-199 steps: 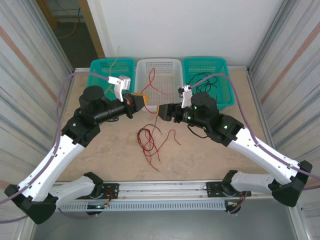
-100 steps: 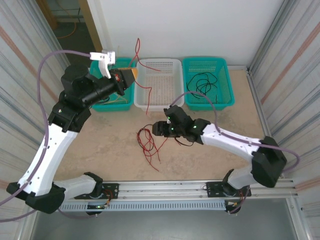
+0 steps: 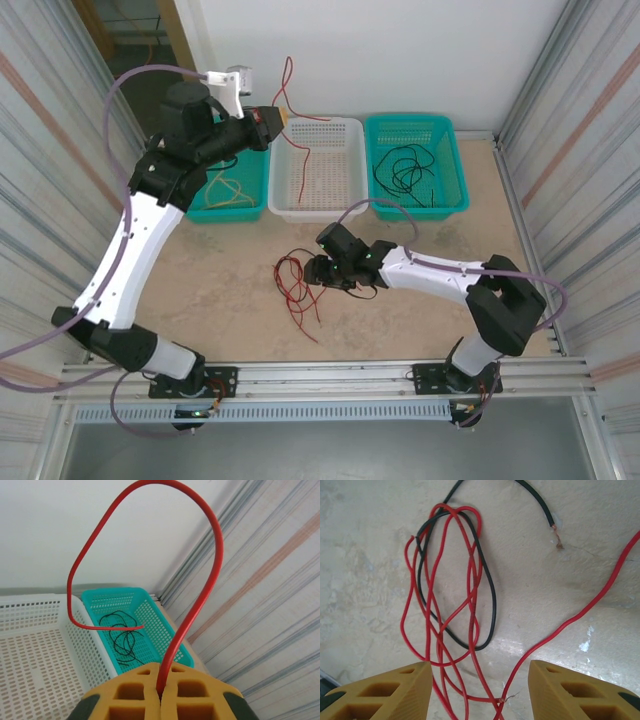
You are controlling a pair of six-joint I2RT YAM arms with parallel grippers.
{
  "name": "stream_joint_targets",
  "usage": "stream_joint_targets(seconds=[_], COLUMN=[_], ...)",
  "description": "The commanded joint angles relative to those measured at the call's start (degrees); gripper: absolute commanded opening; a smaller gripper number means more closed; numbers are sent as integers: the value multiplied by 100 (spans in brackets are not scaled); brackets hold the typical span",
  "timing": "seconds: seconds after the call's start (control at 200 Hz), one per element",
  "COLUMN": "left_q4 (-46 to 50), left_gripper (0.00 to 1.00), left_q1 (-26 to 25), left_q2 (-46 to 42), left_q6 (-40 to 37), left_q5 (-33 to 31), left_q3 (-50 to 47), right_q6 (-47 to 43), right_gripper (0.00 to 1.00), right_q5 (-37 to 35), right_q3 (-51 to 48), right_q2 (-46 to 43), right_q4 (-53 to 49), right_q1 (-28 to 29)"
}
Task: Untangle the cables
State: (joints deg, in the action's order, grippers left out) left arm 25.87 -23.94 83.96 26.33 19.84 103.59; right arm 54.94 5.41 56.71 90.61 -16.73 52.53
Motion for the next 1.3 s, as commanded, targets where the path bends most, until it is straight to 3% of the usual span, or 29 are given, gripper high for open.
stream_joint_targets(seconds=[0.0, 0.105, 0.271, 0.471, 0.606, 0.696, 0.837, 0.952, 1.077, 1.298], left_q4=[-133, -246, -203, -182, 4, 415, 380, 348, 421, 225], left_gripper=[0, 0, 0, 1, 26, 48, 67, 71, 67, 61], left_q1=[107, 115, 143, 192, 206, 202, 206, 206, 201, 192], left_q2=[374, 701, 1289, 2139, 2587, 2812, 2726, 2349, 1608, -465], left_q6=[107, 51, 3, 42, 119, 171, 140, 104, 60, 107], left_q5=[-69, 8, -35, -102, -201, -438, -308, -363, -531, -528], left_q3=[154, 153, 441, 963, 1293, 1630, 1523, 1179, 563, -2009], right_q6=[255, 264, 473, 102, -58, -143, -446, -629, -801, -1091], right_gripper=[53, 59, 68, 72, 71, 72, 71, 70, 69, 67], right_q5=[-159, -680, -2200, -3121, -3099, -2971, -2367, -1864, -1596, -783], right_q3=[-36, 245, 559, 361, 202, -6, -264, -280, -141, 154], right_q2=[8, -177, -465, -992, -1364, -1703, -2134, -2240, -2134, -1447], right_q4=[-206, -940, -2035, -1739, -1524, -1322, -994, -886, -868, -713], right_q1=[38, 97, 345, 726, 756, 709, 385, 77, -17, -94])
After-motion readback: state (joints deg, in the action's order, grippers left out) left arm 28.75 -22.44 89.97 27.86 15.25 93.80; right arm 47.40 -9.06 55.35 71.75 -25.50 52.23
